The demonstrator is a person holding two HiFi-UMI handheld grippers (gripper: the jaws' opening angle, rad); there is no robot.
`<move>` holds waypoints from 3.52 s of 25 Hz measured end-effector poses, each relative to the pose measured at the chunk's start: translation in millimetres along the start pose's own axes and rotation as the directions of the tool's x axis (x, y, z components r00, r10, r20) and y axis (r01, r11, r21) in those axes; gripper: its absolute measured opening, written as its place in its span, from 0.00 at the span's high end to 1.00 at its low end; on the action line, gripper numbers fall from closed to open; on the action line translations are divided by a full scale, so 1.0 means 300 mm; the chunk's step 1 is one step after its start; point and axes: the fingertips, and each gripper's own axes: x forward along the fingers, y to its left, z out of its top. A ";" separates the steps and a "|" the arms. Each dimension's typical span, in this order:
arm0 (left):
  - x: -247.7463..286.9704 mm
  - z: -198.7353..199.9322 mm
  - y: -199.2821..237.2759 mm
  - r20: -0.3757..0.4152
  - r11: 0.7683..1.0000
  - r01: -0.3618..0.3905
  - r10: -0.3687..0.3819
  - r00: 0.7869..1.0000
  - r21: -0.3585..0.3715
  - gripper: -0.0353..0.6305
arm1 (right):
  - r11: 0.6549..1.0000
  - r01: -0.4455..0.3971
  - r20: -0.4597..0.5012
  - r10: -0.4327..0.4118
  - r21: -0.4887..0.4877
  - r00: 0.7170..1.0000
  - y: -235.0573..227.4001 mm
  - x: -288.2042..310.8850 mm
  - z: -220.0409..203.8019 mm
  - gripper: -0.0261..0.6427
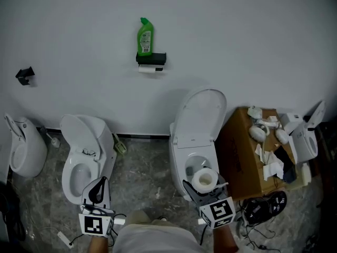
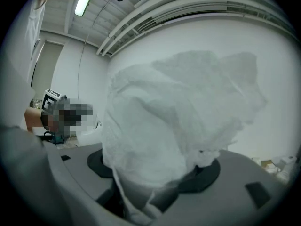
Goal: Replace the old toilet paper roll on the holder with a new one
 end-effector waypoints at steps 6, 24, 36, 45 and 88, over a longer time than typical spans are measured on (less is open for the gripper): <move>0.102 -0.021 0.027 -0.018 0.999 -0.011 0.011 1.000 0.038 0.94 | 1.000 -0.007 -0.022 0.008 0.013 1.000 -0.019 0.056 -0.021 0.46; 1.032 -0.086 0.333 -0.006 0.902 0.120 -0.129 0.992 0.415 0.41 | 0.997 0.072 -0.110 -0.072 -0.002 0.991 -0.277 0.822 0.151 0.46; 1.569 -0.156 0.335 -0.092 0.780 0.255 -0.248 0.964 0.571 0.41 | 0.982 0.188 -0.202 -0.177 0.033 0.963 -0.430 1.012 0.170 0.46; 1.844 -0.156 0.261 -0.161 0.661 0.249 -0.193 0.968 0.708 0.41 | 0.992 0.118 -0.123 -0.113 0.032 0.986 -0.623 1.180 0.204 0.46; 2.198 -0.237 0.156 -0.310 0.548 0.287 -0.053 0.949 0.786 0.63 | 0.999 0.003 -0.048 -0.001 0.041 0.999 -0.955 1.366 0.185 0.46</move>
